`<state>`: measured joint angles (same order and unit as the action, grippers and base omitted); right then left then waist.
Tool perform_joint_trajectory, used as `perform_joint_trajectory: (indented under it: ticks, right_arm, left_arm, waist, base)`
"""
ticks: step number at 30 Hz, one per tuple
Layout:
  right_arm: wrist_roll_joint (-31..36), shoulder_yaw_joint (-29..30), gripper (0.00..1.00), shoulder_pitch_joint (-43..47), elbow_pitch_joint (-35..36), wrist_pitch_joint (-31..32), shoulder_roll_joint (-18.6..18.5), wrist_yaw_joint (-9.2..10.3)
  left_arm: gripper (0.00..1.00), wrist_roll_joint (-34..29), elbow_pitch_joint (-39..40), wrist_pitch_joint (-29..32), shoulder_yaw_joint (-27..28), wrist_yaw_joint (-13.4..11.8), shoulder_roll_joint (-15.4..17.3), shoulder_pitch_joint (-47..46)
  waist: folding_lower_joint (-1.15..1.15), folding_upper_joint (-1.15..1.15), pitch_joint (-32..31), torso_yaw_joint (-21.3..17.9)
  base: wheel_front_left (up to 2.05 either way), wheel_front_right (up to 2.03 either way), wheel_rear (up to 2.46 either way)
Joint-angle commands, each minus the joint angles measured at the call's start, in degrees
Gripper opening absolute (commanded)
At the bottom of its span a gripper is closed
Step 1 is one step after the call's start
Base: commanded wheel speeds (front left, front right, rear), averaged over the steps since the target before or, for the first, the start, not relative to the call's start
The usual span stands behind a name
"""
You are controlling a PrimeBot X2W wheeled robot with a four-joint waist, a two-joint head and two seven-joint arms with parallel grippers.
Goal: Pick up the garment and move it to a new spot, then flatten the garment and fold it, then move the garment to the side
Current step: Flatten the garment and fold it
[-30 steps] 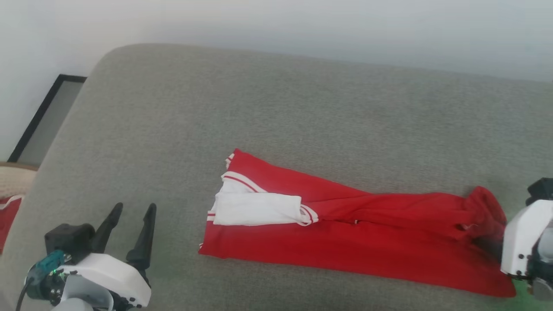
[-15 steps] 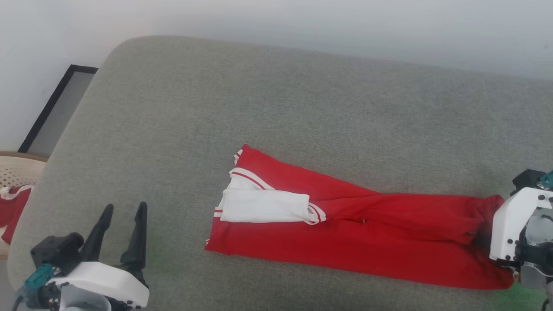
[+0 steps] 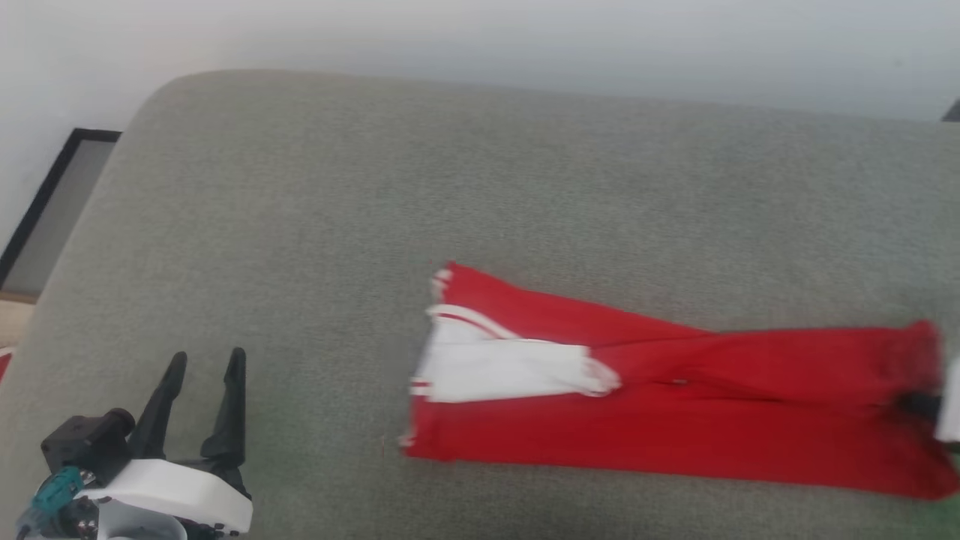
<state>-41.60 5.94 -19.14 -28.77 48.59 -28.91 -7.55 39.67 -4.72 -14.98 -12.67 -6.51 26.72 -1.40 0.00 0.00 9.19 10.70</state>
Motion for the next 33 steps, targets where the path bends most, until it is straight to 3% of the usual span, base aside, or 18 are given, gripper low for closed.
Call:
perform_joint_trajectory:
  ticks: [1,10,15,20,26,33]
  right_arm:
    - [0.5,0.29,0.0,-0.65,-0.45,-0.39,-0.46,0.13]
    - [3.53,4.43,0.0,-3.5,-7.23,-1.95,-6.08,0.12]
    - [1.38,2.03,0.0,-3.59,-4.85,-1.94,-6.0,0.11]
    - [-4.19,-0.51,0.0,-0.17,5.83,0.39,-2.84,0.08]
    - [-4.88,-4.42,0.0,3.66,19.64,2.72,2.49,0.08]
    - [-2.97,-11.24,0.0,2.36,24.47,3.24,8.56,0.07]
  left_arm:
    - [1.0,-0.16,-0.1,-0.23,0.24,0.21,-0.12,0.16]
    - [1.0,-1.65,-0.97,-0.23,1.62,1.79,-1.46,-0.87]
    - [1.0,-2.14,-1.48,-0.24,2.43,2.42,-1.83,-0.77]
    - [1.0,-2.45,-1.42,-0.23,2.87,2.6,-2.05,-0.03]
    - [1.0,-2.76,-0.93,-0.13,2.53,2.62,-1.93,0.25]
    - [1.0,-2.91,-1.22,0.56,1.0,3.37,-2.34,-1.42]
  waist:
    - [0.0,0.0,0.12,-0.45]
    - [0.0,0.0,0.61,-2.49]
    - [0.0,0.0,0.25,-3.37]
    - [0.0,0.0,-0.6,-3.93]
    - [0.0,0.0,-1.23,-3.4]
    - [0.0,0.0,-1.81,-0.36]
  base:
    - [0.0,0.0,0.0]
    - [0.0,0.0,0.0]
    - [0.0,0.0,0.0]
    - [0.0,0.0,0.0]
    - [0.0,0.0,0.0]
    - [0.0,0.0,0.0]
